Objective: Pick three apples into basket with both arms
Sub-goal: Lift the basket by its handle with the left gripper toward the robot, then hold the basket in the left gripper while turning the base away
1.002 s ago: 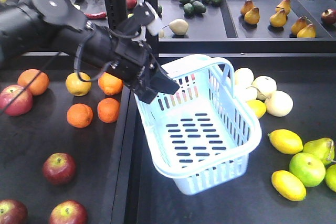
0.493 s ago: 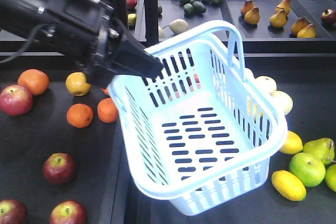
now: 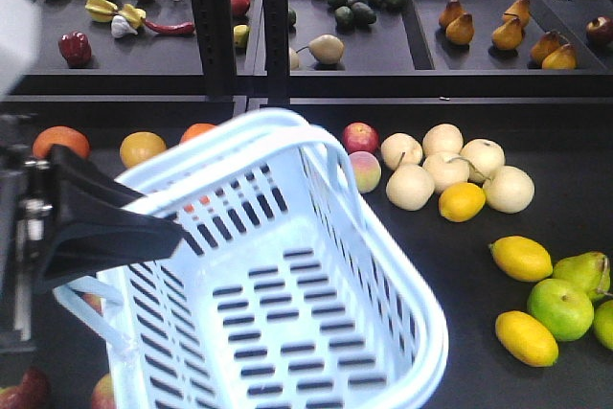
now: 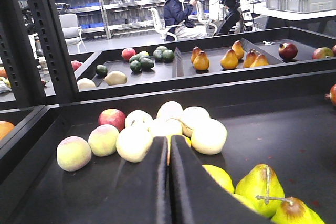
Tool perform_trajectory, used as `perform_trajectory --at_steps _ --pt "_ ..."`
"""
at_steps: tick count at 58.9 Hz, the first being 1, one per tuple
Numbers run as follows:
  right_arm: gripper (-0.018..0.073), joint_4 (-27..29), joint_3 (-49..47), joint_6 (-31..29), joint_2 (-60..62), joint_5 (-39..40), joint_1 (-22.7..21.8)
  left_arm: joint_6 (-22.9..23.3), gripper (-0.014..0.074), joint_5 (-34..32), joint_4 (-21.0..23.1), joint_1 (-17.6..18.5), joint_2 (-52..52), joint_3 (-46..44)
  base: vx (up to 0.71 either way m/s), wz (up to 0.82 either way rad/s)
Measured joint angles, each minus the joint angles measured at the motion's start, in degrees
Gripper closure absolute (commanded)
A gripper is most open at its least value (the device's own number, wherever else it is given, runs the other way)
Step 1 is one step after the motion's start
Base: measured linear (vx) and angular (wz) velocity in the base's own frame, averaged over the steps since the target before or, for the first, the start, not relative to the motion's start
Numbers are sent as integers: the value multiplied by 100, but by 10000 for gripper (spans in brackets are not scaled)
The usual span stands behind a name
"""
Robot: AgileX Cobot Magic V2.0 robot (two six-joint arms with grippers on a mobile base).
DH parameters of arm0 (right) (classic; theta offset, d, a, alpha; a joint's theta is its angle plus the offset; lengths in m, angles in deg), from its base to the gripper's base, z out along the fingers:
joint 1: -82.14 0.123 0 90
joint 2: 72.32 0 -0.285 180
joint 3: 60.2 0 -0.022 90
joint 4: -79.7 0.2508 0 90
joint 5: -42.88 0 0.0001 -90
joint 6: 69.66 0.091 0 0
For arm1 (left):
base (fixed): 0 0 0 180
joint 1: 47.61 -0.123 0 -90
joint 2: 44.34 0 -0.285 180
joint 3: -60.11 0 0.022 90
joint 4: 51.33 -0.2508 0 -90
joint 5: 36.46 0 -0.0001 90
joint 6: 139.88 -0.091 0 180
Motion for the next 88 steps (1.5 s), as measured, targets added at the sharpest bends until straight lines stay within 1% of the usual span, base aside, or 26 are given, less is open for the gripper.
perform_trajectory --at_steps 8,14,22,29,88 --pt "568 0 0 0 0 0 0 201 604 -752 36 0 652 544 0 0" --pt "568 0 0 0 0 0 0 263 604 -948 36 0 1042 833 0 0" --pt "568 0 0 0 0 0 0 291 604 -945 43 0 1422 1208 0 0" --pt "568 0 0 0 0 0 0 296 604 -901 38 0 1580 1342 0 0" --pt "568 0 0 -10 0 0 0 296 603 -901 38 0 1605 1369 0 0"
